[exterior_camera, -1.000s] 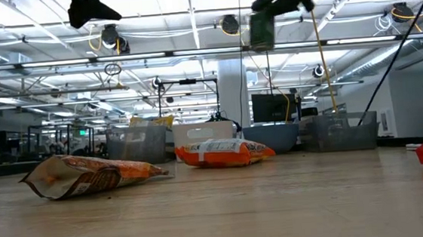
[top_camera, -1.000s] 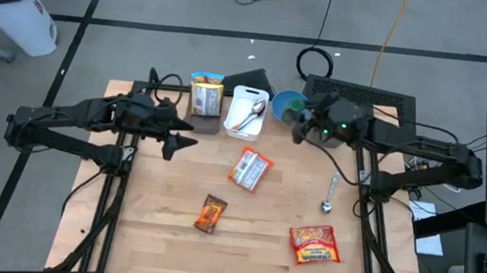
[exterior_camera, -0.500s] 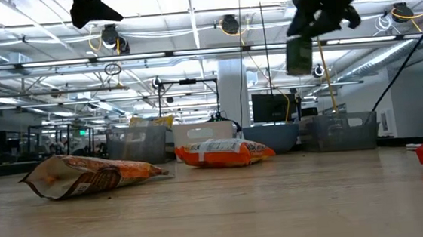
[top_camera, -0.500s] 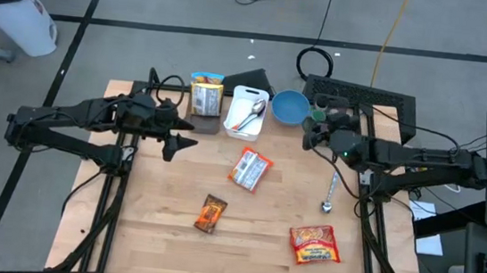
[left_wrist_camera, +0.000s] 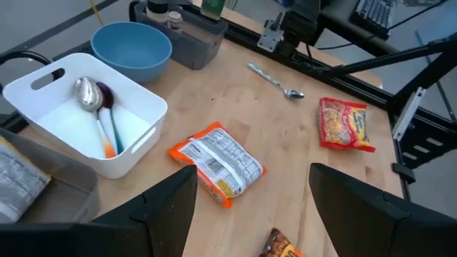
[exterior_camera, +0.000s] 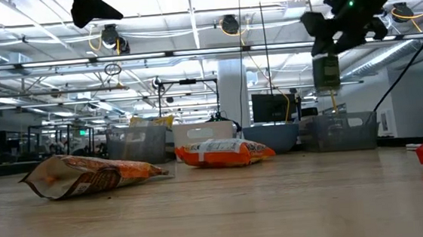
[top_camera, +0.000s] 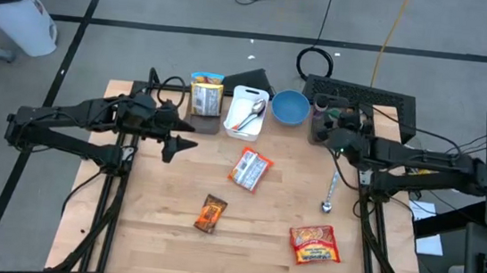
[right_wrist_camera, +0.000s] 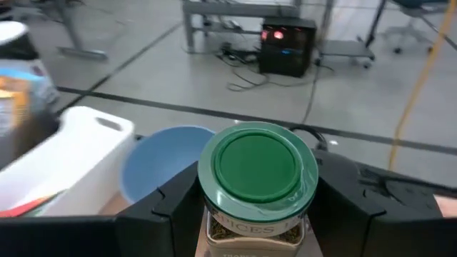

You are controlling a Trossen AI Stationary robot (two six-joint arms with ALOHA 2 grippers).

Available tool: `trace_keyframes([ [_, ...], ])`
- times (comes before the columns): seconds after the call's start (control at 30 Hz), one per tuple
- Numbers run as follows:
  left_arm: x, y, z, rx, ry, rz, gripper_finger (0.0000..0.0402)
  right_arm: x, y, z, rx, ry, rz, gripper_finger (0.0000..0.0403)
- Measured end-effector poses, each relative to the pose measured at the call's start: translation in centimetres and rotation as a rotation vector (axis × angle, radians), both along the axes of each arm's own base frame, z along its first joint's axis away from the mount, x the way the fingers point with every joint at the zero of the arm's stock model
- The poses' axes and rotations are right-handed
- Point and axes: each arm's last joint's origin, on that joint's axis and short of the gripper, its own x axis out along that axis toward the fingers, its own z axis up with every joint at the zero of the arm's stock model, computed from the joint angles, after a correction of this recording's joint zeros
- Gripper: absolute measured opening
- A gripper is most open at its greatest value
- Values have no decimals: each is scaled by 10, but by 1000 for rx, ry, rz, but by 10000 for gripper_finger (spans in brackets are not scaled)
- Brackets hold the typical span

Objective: Pick & Place Food Item
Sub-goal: Put the green spice bottle into the right black bin

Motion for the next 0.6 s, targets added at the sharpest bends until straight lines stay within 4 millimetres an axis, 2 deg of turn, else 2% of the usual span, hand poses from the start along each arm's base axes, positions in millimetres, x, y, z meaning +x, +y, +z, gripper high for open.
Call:
trace_keyframes([
  [0.3,13,3,-2,15,-19,50,258,-3,-17,-37,25,-60,-61,196],
  [0.6,34,5,-13,-32,13,74,266,-8,-28,-56,33,-87,-95,196],
])
